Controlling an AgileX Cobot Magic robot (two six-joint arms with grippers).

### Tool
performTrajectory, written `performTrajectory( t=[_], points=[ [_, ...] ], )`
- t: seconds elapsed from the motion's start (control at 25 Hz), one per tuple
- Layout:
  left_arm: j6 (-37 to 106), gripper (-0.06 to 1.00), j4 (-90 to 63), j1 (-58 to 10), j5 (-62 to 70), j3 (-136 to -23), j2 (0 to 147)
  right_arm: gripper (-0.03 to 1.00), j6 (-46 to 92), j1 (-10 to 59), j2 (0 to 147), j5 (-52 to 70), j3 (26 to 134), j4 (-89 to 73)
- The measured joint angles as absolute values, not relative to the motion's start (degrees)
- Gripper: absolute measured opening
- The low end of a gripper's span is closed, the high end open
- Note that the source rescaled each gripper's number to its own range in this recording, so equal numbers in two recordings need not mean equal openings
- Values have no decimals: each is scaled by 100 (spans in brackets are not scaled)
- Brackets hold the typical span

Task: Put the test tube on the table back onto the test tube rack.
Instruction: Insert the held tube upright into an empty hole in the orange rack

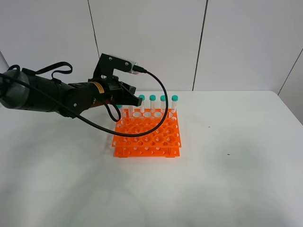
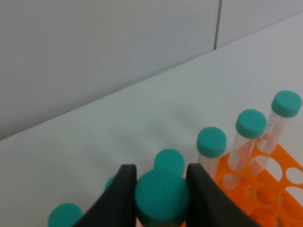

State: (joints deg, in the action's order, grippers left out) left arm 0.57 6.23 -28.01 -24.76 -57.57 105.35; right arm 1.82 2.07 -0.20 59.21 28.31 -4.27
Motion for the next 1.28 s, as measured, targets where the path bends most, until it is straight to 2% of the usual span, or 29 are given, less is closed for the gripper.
performTrajectory(
  t=[1.28],
  points=[
    [57,0,627,-2801,-2912,-5757,11087,100,182,207,-20,5921,2831,-427]
  ],
)
